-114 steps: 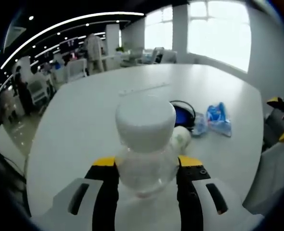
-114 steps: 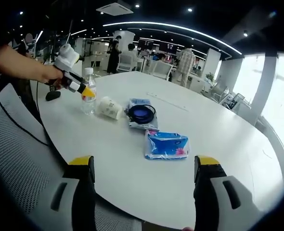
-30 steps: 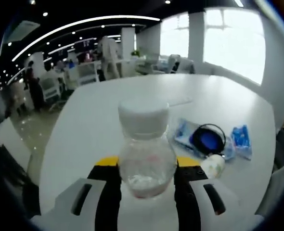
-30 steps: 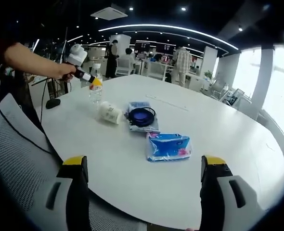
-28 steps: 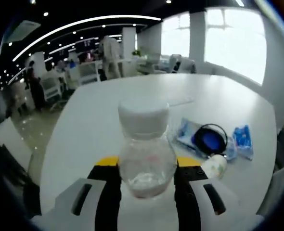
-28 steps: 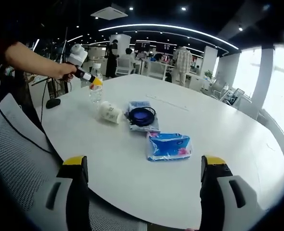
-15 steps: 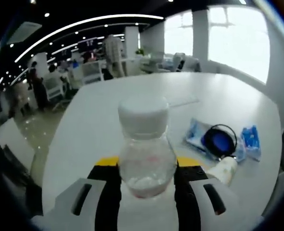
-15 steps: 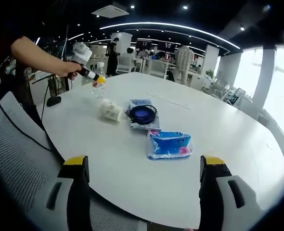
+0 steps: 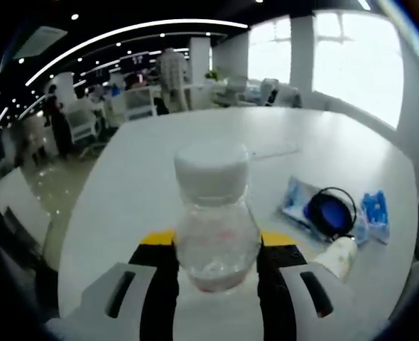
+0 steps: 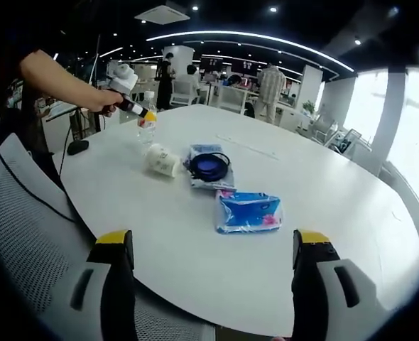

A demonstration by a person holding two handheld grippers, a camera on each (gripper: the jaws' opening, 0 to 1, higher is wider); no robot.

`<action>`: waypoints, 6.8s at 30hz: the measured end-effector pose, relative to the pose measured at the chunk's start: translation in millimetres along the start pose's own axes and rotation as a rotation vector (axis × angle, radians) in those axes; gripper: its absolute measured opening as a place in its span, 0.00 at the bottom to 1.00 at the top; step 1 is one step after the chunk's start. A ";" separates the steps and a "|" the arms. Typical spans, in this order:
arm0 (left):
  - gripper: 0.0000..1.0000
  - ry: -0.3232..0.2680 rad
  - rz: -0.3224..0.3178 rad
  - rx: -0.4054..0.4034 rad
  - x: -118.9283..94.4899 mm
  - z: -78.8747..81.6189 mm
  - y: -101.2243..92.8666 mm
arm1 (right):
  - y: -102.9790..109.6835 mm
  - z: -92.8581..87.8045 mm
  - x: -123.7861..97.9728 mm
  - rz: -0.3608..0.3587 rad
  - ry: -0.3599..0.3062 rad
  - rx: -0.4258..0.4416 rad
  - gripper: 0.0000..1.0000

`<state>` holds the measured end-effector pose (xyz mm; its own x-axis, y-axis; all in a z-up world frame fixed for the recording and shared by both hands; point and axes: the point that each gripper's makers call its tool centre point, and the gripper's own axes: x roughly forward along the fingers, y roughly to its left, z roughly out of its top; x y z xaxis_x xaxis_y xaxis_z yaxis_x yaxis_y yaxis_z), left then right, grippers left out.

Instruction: Arrange the tabletop items into an orderly group along one side of the table until the central work area is clear of visible clutter.

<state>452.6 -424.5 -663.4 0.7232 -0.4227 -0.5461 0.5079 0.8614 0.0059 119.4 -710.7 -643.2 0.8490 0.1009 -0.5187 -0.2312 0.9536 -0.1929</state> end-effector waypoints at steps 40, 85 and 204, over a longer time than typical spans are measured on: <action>0.41 -0.004 0.011 0.013 6.0 -10.2 5.5 | -0.9 -4.7 0.2 -0.006 0.025 -0.016 0.89; 0.65 -0.032 -0.022 -0.052 -32.2 -37.2 -16.5 | 0.1 -1.0 -1.2 -0.003 0.008 -0.027 0.88; 0.00 0.048 -0.543 0.073 -35.7 -51.2 -168.6 | -6.7 5.2 -3.1 -0.033 -0.033 0.007 0.85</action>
<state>317.2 -540.2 -687.8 0.3268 -0.7861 -0.5247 0.8344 0.5007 -0.2305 120.8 -716.0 -635.9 0.8712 0.0783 -0.4847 -0.1993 0.9586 -0.2033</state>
